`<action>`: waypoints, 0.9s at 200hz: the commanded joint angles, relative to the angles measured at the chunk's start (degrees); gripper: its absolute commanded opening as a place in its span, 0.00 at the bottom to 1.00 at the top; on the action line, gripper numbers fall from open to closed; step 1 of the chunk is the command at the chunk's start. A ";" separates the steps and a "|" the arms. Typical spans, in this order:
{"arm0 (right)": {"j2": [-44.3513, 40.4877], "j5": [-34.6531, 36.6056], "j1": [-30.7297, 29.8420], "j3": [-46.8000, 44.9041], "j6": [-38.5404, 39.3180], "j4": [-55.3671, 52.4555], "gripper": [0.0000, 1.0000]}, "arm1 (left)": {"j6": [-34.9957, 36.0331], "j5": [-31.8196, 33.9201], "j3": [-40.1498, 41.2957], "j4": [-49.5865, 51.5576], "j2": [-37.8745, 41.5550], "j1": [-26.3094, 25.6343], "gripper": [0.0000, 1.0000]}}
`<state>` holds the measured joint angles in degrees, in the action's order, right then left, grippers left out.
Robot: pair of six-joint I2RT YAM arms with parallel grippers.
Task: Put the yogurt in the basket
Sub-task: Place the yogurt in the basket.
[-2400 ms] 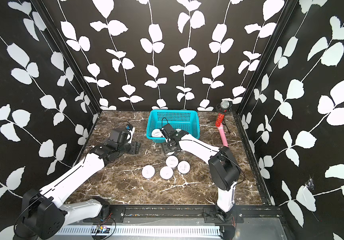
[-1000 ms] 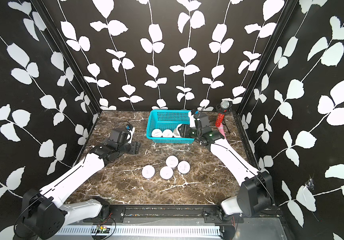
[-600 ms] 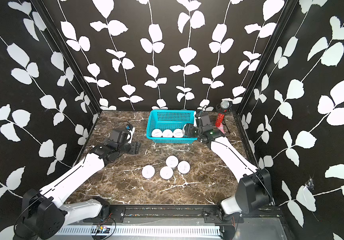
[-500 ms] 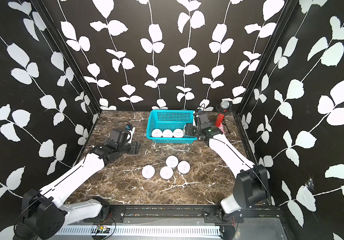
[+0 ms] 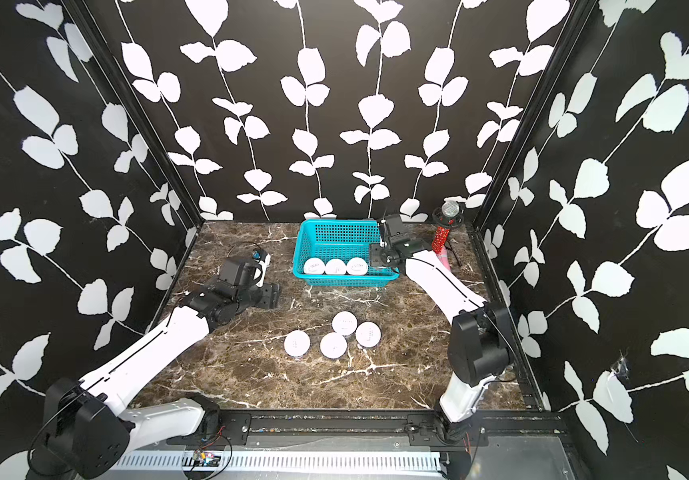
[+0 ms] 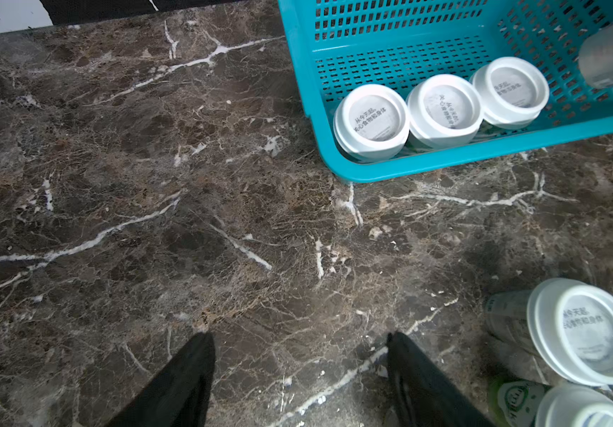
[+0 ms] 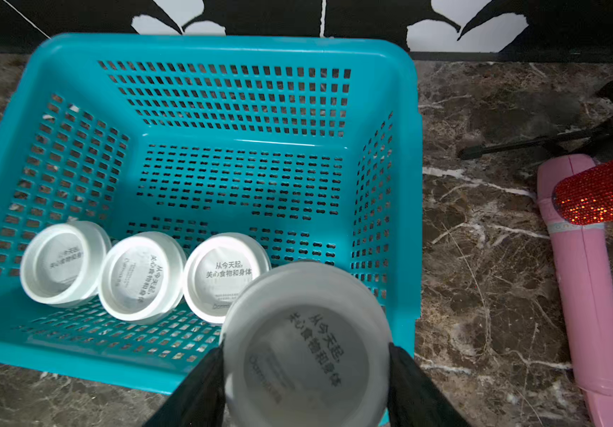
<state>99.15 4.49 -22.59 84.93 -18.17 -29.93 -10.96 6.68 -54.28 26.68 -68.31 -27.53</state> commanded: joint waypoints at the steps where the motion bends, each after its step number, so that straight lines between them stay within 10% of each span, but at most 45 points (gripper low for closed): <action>1: 2.17 1.51 0.09 4.92 2.06 -2.19 0.65 | 0.32 0.21 0.14 0.12 1.10 0.37 0.74; 180: 13.30 1.32 1.28 10.89 1.26 -5.39 0.66 | 0.46 0.30 0.10 0.26 1.23 0.48 0.74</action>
<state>111.31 5.37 -21.71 92.79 -16.32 -34.70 -10.94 6.66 -54.28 26.68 -68.31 -27.42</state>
